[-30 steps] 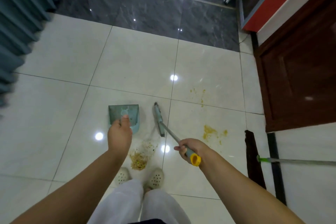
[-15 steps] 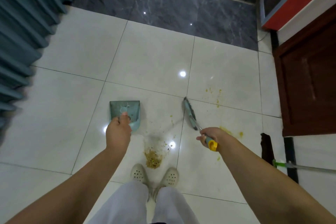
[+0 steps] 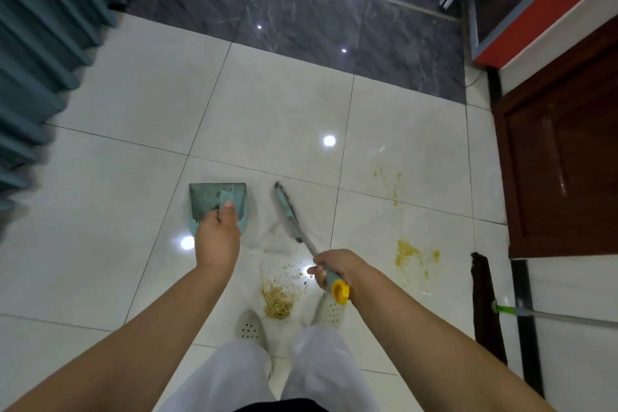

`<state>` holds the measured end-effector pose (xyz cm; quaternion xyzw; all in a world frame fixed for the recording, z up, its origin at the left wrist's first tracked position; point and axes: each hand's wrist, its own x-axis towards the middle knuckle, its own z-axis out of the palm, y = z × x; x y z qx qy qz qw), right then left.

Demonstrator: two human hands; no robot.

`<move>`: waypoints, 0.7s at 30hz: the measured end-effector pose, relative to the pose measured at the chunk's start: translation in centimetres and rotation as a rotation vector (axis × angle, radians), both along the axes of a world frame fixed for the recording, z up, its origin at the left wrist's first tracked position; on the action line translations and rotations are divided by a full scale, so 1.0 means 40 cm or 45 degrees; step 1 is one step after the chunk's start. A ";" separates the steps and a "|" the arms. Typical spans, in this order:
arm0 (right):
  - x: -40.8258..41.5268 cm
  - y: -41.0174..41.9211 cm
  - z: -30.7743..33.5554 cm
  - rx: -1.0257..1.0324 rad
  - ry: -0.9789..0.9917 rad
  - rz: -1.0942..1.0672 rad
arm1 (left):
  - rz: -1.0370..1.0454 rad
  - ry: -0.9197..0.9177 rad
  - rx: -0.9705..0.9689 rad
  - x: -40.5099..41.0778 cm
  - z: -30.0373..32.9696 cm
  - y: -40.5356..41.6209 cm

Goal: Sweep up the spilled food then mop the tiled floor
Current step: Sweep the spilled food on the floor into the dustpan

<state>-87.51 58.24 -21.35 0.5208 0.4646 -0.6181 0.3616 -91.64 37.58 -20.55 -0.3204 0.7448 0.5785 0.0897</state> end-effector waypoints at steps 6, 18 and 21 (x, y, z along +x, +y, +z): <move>-0.033 0.116 0.029 0.084 0.018 -0.059 | 0.067 -0.017 -0.059 -0.059 0.017 0.079; -0.183 0.518 -0.006 0.138 -0.098 0.033 | 0.258 -0.050 -0.071 -0.210 0.024 0.463; -0.206 0.571 0.009 0.023 -0.107 0.020 | 0.275 -0.057 -0.080 -0.236 0.026 0.551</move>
